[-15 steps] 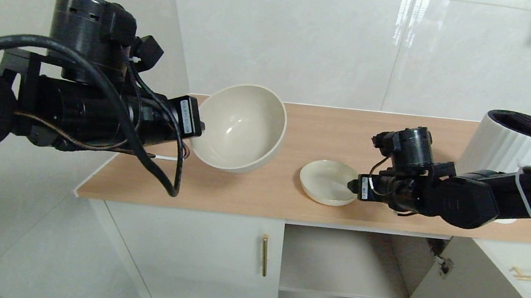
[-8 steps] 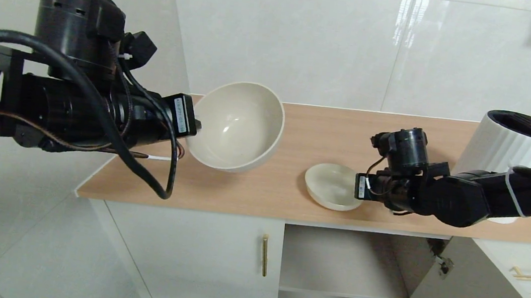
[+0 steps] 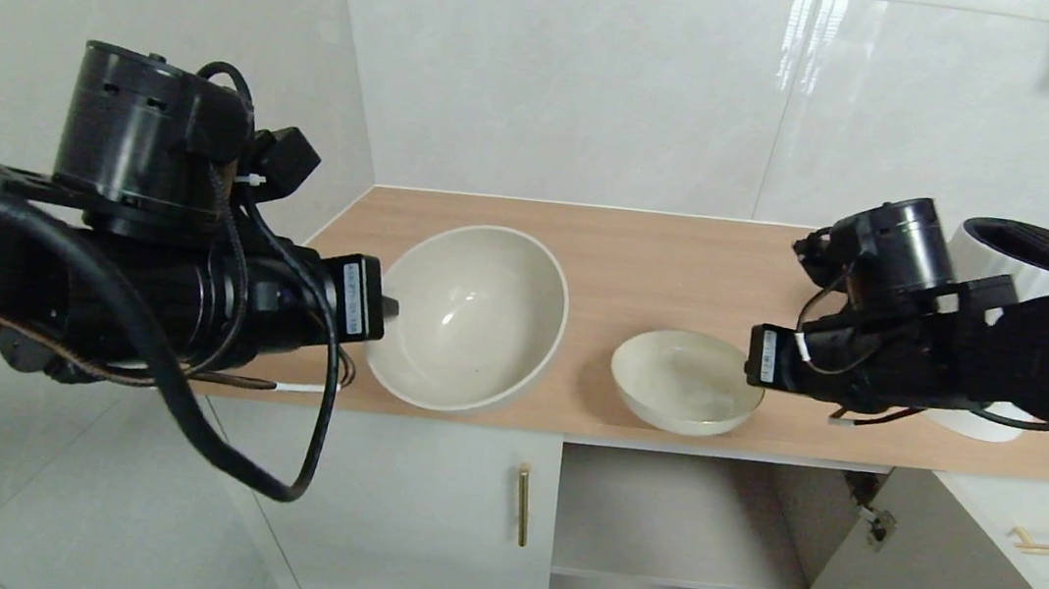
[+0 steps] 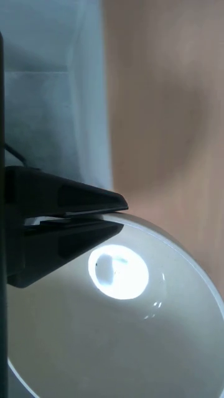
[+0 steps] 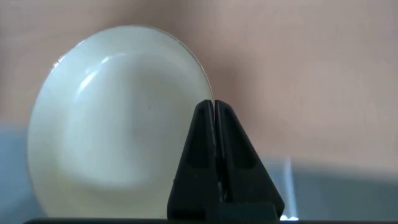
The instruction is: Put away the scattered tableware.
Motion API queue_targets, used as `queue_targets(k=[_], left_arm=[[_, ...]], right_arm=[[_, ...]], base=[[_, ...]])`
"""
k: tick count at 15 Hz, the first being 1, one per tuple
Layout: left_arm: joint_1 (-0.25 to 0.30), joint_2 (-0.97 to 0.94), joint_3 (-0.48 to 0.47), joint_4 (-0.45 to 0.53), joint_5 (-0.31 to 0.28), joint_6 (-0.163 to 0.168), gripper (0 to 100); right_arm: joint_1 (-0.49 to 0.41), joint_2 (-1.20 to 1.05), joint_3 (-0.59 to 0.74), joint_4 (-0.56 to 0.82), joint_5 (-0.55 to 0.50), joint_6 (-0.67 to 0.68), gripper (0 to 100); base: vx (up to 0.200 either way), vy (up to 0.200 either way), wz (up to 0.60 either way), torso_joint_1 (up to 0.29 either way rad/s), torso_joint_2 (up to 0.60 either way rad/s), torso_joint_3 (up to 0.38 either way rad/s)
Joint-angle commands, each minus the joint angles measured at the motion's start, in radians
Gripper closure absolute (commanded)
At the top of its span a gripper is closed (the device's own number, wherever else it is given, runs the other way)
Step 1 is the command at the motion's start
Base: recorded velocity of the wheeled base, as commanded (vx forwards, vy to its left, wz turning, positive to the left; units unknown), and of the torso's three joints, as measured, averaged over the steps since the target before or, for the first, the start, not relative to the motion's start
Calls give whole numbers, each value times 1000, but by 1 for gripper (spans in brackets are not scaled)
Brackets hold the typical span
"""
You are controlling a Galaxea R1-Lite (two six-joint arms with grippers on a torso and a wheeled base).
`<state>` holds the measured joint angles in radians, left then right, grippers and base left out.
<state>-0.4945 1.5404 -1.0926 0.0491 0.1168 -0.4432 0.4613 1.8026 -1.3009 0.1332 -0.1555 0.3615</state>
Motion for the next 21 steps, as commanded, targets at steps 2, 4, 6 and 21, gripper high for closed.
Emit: queue_targets(k=[2, 4, 6, 21], left_arm=[[-29, -62, 68, 0, 1, -2, 100], [-41, -102, 151, 0, 0, -5, 100], [-41, -120, 201, 0, 0, -14, 100], [-41, -49, 218, -29, -2, -25, 100]], right_arm=[[5, -249, 83, 109, 60, 22, 100], [22, -279, 161, 111, 67, 114, 100], [30, -284, 221, 109, 79, 136, 100], [-10, -207, 261, 36, 59, 73, 100]], base=[[0, 0, 0, 0, 0, 0], [0, 0, 0, 0, 0, 0], [0, 0, 0, 0, 0, 0], [-80, 0, 0, 1, 2, 1]])
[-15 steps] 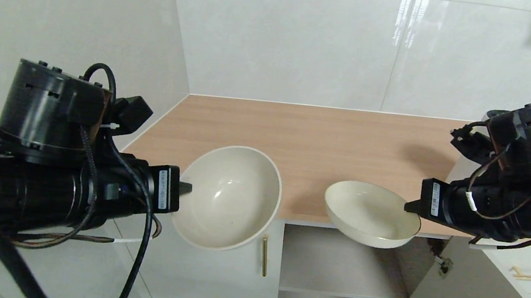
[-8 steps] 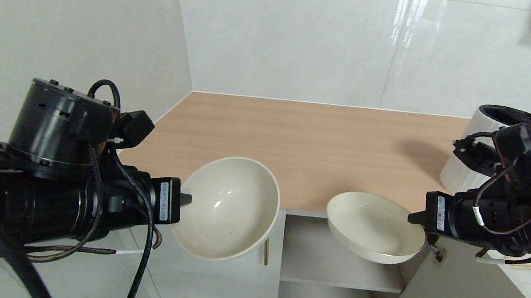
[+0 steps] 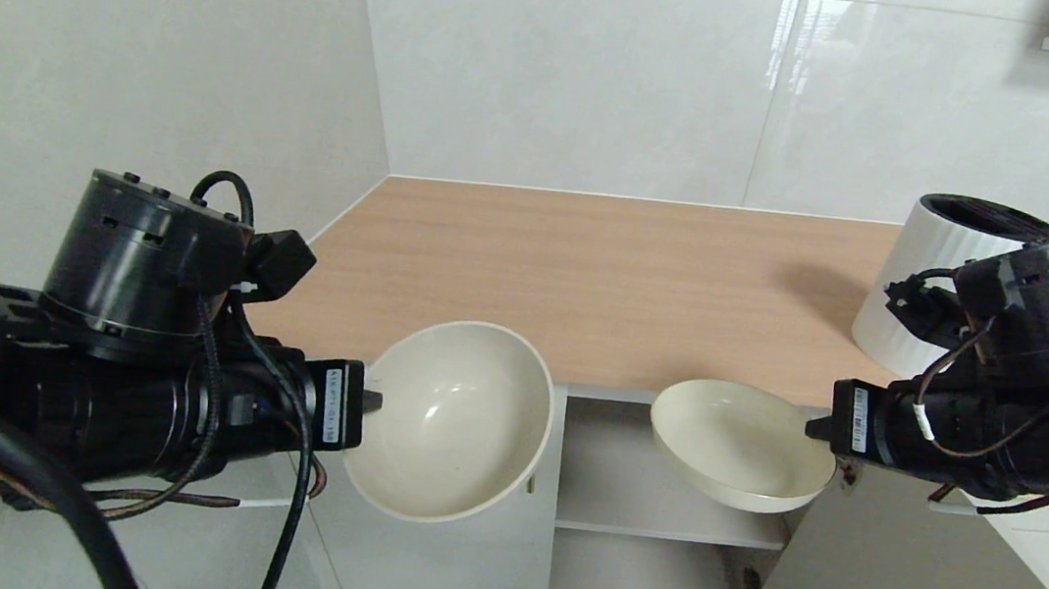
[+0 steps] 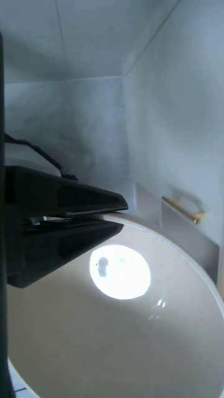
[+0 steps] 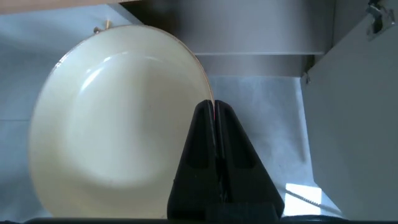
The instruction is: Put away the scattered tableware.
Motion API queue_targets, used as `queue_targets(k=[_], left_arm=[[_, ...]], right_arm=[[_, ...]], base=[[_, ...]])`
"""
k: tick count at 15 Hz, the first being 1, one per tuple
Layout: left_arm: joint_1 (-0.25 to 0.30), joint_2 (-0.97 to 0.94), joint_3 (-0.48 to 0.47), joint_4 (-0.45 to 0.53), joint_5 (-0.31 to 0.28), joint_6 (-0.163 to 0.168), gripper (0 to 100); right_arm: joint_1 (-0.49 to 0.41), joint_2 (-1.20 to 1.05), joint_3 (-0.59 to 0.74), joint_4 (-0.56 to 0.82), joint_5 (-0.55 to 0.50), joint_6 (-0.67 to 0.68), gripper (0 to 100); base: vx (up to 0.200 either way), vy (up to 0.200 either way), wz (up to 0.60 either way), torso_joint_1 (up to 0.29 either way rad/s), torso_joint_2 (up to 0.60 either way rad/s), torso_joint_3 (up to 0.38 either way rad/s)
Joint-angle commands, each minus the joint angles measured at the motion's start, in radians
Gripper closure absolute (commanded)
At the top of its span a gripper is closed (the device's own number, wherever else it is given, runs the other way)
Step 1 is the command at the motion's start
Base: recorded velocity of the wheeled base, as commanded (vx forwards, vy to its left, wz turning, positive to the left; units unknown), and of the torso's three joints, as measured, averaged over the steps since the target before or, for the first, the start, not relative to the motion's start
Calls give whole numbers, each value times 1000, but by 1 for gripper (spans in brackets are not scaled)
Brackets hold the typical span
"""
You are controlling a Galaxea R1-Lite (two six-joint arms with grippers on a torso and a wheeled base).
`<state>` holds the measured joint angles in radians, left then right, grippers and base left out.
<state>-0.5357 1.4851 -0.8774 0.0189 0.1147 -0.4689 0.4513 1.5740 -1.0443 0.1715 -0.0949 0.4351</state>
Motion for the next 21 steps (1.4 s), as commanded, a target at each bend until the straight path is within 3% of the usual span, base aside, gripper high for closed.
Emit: queue_targets(k=[1, 10, 16, 21], left_arm=[[0, 12, 3, 1, 0, 1, 100], [0, 35, 2, 1, 0, 3, 100], [0, 41, 2, -1, 0, 3, 100], [0, 41, 0, -1, 0, 1, 100]], right_arm=[[0, 27, 4, -6, -5, -1, 100], [0, 49, 13, -58, -20, -36, 100], [0, 67, 95, -204, -22, -87, 100], [0, 78, 101, -210, -22, -88, 100]], base=[[0, 0, 0, -61, 110, 76], [0, 0, 0, -193, 441, 246], [0, 0, 0, -189, 468, 276], [0, 0, 0, -158, 452, 290]])
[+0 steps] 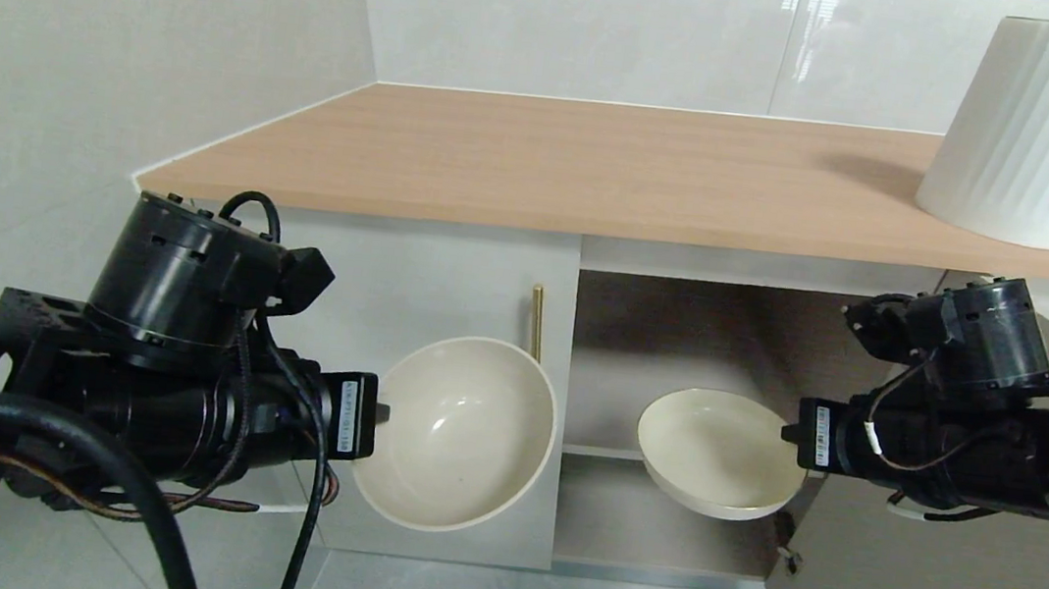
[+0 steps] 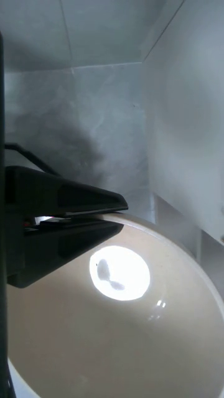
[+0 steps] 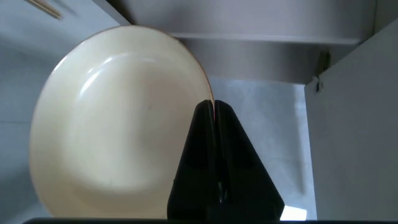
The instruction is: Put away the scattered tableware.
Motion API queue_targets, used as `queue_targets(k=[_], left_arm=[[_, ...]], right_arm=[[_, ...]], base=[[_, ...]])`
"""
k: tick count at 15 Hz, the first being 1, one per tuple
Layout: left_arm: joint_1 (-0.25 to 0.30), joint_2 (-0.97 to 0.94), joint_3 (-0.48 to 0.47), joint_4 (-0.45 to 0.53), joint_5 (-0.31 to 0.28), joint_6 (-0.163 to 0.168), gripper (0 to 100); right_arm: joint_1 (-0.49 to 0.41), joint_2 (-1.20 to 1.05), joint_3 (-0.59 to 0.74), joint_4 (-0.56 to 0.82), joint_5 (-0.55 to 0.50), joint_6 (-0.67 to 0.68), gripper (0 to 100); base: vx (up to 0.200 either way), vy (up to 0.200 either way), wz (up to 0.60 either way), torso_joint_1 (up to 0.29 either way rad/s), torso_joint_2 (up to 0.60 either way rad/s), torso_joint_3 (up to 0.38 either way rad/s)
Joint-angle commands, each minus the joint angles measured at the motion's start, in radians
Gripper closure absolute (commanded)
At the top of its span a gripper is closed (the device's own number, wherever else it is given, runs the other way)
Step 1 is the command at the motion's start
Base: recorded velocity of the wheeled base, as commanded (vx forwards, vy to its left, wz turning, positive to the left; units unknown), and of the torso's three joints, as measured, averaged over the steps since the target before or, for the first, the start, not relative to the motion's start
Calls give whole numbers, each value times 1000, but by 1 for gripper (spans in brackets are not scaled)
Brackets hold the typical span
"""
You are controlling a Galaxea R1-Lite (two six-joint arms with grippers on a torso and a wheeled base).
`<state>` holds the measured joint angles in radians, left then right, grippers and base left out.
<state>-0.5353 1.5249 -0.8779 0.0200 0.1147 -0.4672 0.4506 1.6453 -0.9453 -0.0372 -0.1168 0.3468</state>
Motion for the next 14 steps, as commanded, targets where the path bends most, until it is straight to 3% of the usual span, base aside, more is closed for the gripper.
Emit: queue_targets(k=[1, 5, 8, 11, 14], left_arm=[[0, 3, 0, -2, 0, -1, 100], [0, 4, 0, -2, 2, -1, 100], [0, 11, -3, -2, 0, -1, 100], [0, 9, -4, -2, 2, 1, 100], [0, 20, -4, -2, 2, -1, 100]], right_arm=[[0, 11, 2, -1, 0, 0, 100], [0, 30, 5, -16, -9, -3, 100], [5, 176, 3, -43, -18, -38, 100], [-13, 389, -46, -250, -76, -42, 100], [-18, 556, -170, -291, -162, -38, 100]], base=[[0, 0, 0, -105, 315, 203], [0, 0, 0, -19, 70, 39], [0, 0, 0, 0, 0, 0], [0, 0, 0, 0, 0, 0], [0, 0, 0, 0, 0, 0]])
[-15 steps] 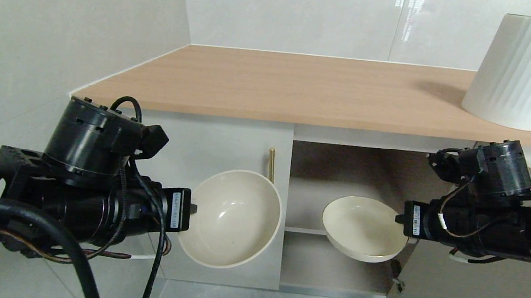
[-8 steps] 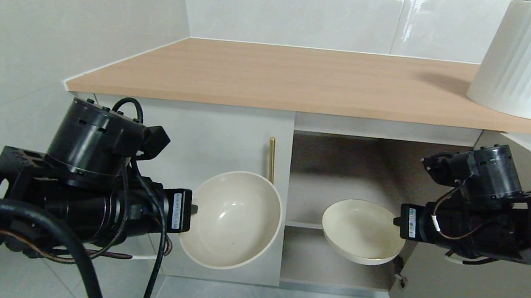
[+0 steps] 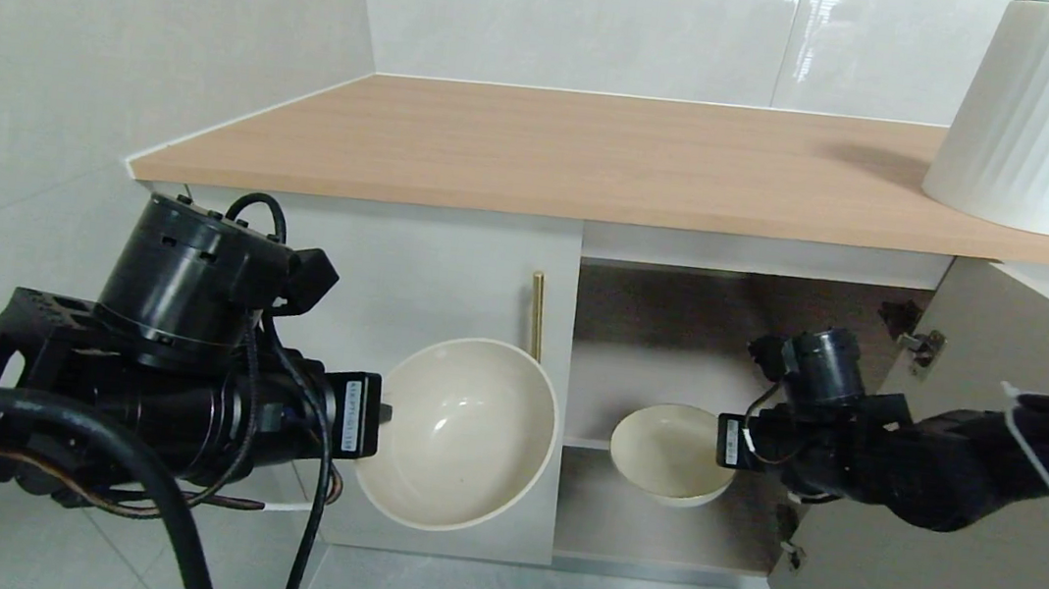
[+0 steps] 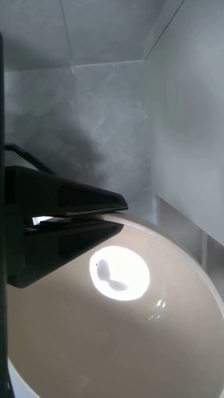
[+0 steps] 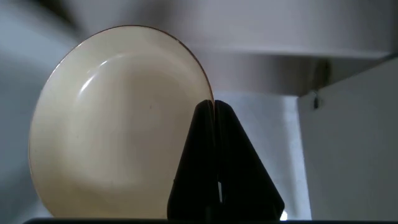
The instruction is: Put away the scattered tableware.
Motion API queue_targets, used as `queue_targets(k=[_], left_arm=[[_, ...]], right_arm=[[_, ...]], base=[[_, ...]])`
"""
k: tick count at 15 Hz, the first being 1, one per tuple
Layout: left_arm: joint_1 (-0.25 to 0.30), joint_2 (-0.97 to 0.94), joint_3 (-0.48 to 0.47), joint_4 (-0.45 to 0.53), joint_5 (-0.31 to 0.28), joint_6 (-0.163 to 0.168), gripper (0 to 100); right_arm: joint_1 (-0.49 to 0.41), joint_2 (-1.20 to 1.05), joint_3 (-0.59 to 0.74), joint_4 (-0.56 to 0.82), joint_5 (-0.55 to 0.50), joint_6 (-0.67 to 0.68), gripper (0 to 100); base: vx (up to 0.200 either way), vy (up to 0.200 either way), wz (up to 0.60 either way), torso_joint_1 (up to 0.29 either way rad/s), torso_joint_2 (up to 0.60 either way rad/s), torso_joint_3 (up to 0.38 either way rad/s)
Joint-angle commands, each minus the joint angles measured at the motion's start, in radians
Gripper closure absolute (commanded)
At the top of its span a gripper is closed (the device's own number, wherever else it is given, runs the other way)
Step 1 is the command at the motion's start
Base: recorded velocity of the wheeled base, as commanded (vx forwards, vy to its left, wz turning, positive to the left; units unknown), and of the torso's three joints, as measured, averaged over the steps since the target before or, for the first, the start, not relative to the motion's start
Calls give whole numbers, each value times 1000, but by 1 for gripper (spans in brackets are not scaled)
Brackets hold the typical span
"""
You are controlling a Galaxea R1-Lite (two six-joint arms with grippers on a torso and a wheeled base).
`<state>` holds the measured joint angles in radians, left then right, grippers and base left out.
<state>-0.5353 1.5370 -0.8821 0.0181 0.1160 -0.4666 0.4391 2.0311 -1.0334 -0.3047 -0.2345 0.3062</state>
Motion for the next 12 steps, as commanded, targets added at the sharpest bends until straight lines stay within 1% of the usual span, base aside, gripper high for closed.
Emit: queue_targets(k=[1, 4, 5, 12], left_arm=[[0, 9, 0, 0, 1, -1, 100], [0, 12, 0, 0, 1, -1, 100], [0, 15, 0, 0, 1, -1, 100], [0, 28, 0, 0, 1, -1, 100]], right_arm=[[-23, 212, -111, -27, -57, 8, 100], [-62, 282, -180, -28, -75, 41, 100], [-69, 317, -220, -28, -80, 76, 100], [-114, 440, -386, -28, -172, 99, 100]], base=[[0, 0, 0, 0, 0, 0], [0, 0, 0, 0, 0, 0], [0, 0, 0, 0, 0, 0], [0, 0, 0, 0, 0, 0]])
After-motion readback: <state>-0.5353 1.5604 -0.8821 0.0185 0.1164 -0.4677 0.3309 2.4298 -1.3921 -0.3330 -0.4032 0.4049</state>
